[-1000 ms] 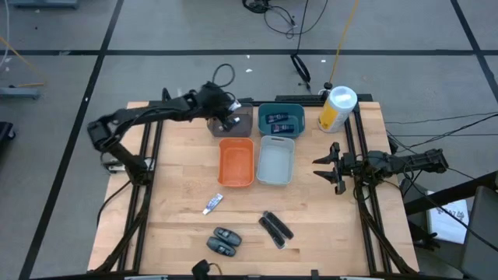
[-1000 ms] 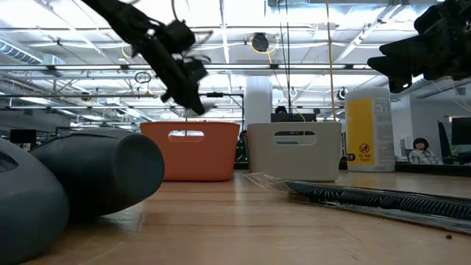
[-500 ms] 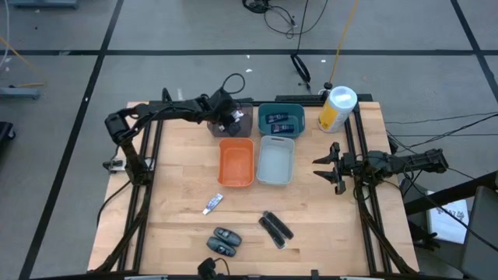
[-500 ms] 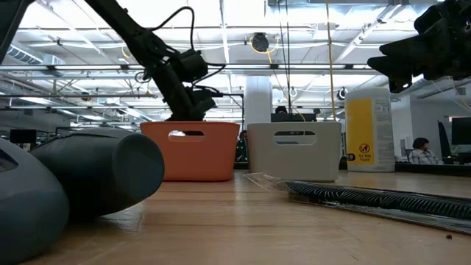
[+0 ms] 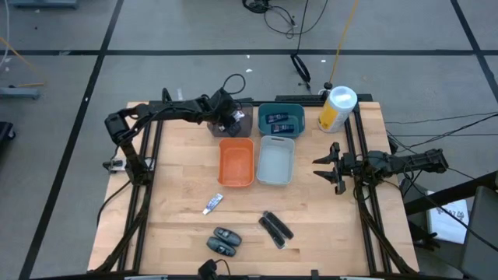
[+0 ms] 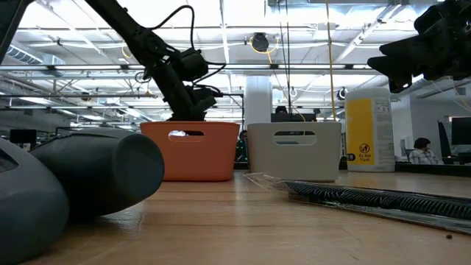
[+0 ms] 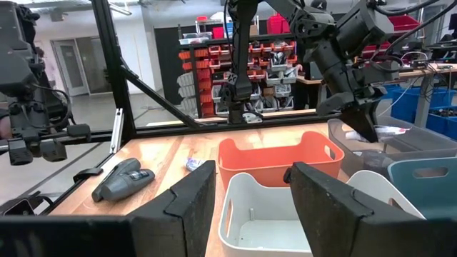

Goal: Pick & Place Travel size toiletries
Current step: Put the left white toothpaste into the black transparent bin, then put the white toothpaste into the black transparent bin

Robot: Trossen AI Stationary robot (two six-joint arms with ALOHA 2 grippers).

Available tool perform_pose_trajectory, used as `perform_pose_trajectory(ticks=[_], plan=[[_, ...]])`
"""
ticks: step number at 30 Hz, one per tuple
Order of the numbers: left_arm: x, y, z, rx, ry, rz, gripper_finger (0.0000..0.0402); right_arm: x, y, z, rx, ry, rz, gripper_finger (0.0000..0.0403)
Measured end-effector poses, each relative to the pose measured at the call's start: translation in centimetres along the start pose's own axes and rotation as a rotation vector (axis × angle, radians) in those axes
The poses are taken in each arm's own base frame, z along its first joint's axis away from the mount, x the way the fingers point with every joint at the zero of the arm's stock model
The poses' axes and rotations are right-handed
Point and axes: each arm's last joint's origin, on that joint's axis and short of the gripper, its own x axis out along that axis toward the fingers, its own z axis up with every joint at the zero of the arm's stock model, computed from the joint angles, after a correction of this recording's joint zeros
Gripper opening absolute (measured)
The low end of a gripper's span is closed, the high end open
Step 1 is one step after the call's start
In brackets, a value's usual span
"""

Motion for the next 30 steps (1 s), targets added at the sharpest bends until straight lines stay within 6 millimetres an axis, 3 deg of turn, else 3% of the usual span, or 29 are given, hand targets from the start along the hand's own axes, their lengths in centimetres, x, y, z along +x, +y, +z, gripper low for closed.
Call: perform_pose_trajectory(ticks=[3, 13, 19, 24, 30], plan=[[0.0, 0.0, 0.0, -0.02, 0.0, 0.001, 0.0027, 0.0, 0.0, 0.0, 0.0, 0.0, 0.0, 0.0171], [0.0, 0.0, 0.0, -0.024, 0.0, 0.001, 0.0134, 0.0, 0.0, 0.0, 0.0, 0.0, 0.0, 0.0171], [-0.5, -0.2, 0.1, 0.011, -0.008, -0.003, 0.0167, 0.0, 0.0, 0.0, 0.0, 0.0, 0.0, 0.0171], [-2.9, -1.1, 0.8, 0.076, -0.058, -0.018, 0.0172, 0.0, 0.0, 0.0, -0.003, 0.0, 0.0, 0.0171], [-7.9, -2.8, 1.0, 0.127, -0.108, -0.05, 0.0173, 0.0, 0.0, 0.0, -0.003, 0.0, 0.0, 0.0171]])
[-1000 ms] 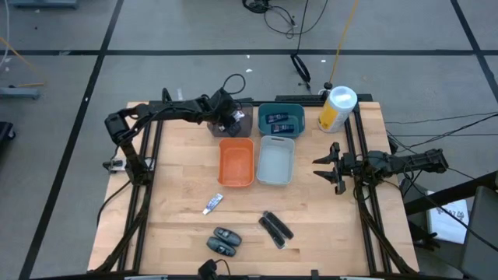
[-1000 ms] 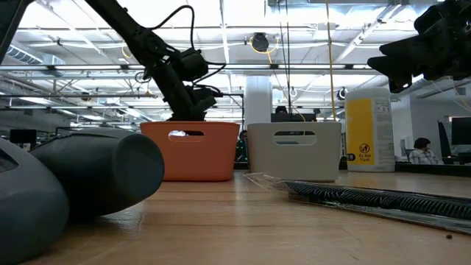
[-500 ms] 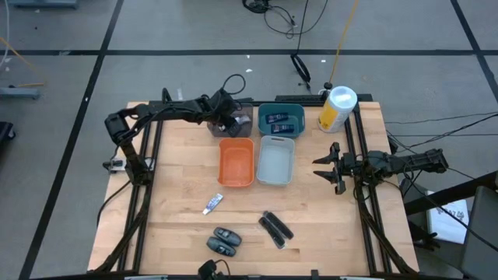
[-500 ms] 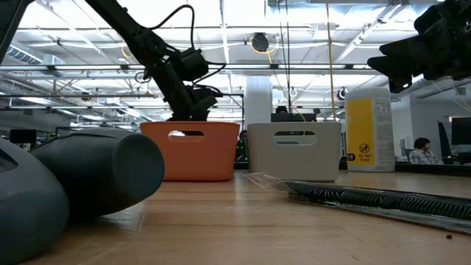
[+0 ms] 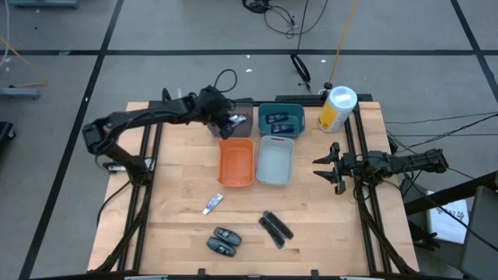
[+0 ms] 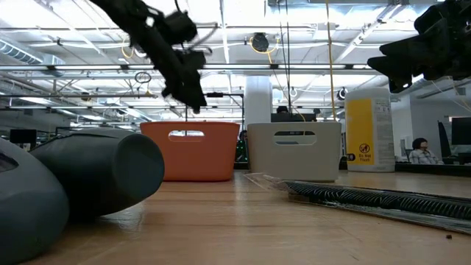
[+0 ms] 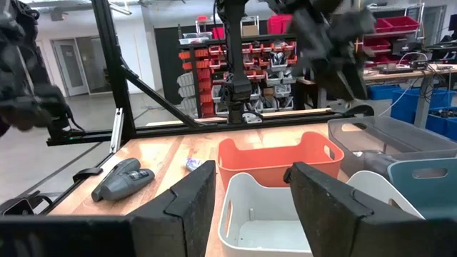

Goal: Pick & Place Travel size toiletries
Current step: Put the white toothpaste into the black transparent bin

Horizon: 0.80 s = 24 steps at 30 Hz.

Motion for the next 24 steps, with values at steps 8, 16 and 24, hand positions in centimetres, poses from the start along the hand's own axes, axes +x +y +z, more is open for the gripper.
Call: perform_pose_trajectory(ticks=[8, 16, 24], plan=[[-7.7, -2.8, -0.4, 0.058, -0.049, -0.058, 0.0173, 0.0, 0.0, 0.0, 0.002, 0.0, 0.0, 0.0171], [-13.8, -5.0, -2.2, -0.017, -0.072, -0.154, 0.0173, 0.0, 0.0, 0.0, 0.003, -0.001, 0.0, 0.0171], [-16.8, -7.5, -5.3, -0.064, 0.083, -0.257, 0.0172, 0.0, 0.0, 0.0, 0.004, -0.003, 0.001, 0.0171]])
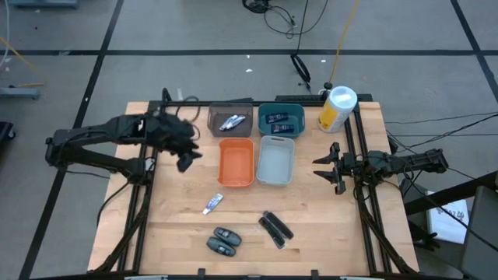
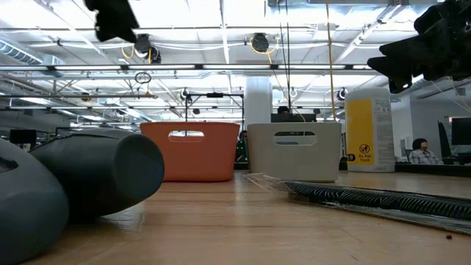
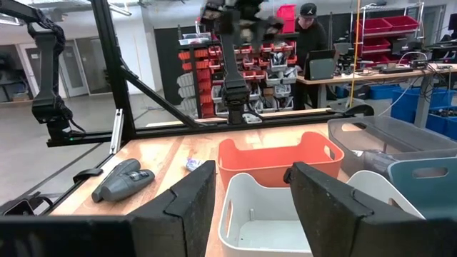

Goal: Pick & Place Travel size toiletries
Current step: Put the white toothpaste into the black transparent bin

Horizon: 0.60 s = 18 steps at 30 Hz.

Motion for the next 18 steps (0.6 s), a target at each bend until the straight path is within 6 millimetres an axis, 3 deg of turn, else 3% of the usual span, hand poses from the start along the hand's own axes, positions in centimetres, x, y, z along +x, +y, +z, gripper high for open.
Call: perform_pose_trajectory(ticks=[7, 18], plan=[[2.2, -2.7, -2.7, -0.046, 0.136, -0.049, 0.0173, 0.0, 0.0, 0.0, 0.0, 0.0, 0.0, 0.0171], [9.3, -5.2, -8.0, -0.176, 0.343, 0.208, 0.0172, 0.0, 0.0, 0.0, 0.0, 0.0, 0.0, 0.0171]])
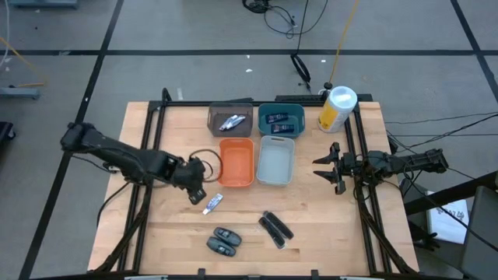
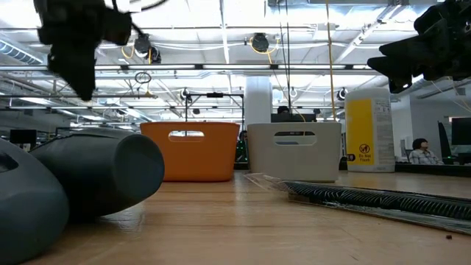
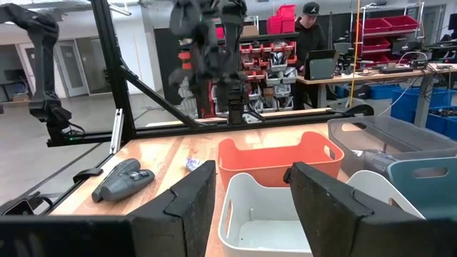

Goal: Pick & Place Travel size toiletries
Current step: Put the white toothpaste into the black transparent bin

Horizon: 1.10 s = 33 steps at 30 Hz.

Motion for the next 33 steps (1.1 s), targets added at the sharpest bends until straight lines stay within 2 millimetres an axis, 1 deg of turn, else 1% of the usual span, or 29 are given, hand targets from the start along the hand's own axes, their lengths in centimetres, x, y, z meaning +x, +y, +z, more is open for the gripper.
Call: perform_pose_trajectory(ticks=[5, 9, 13, 17, 23, 27, 33], plan=[[3.3, -1.4, -0.2, -0.03, 0.055, 0.078, 0.0173, 0.0, 0.0, 0.0, 0.0, 0.0, 0.0, 0.0171], [5.6, -3.0, 0.2, -0.007, 0.072, 0.007, 0.0173, 0.0, 0.0, 0.0, 0.001, 0.0, 0.0, 0.0171], [7.4, -4.1, 0.4, 0.021, 0.098, -0.058, 0.0172, 0.0, 0.0, 0.0, 0.017, 0.0, 0.0, 0.0171], [8.6, -4.1, 0.2, 0.015, 0.129, -0.019, 0.0172, 0.0, 0.0, 0.0, 0.019, -0.001, 0.0, 0.0171], [9.9, -4.1, -0.1, -0.015, 0.17, 0.019, 0.0172, 0.0, 0.0, 0.0, 0.019, -0.003, 0.0, 0.0171], [10.5, -4.2, -0.2, -0.018, 0.197, 0.016, 0.0172, 0.0, 0.0, 0.0, 0.019, -0.003, 0.0, 0.0171], [11.5, -4.1, -0.5, -0.016, 0.226, 0.058, 0.0172, 0.0, 0.0, 0.0, 0.018, -0.001, 0.0, 0.0171]])
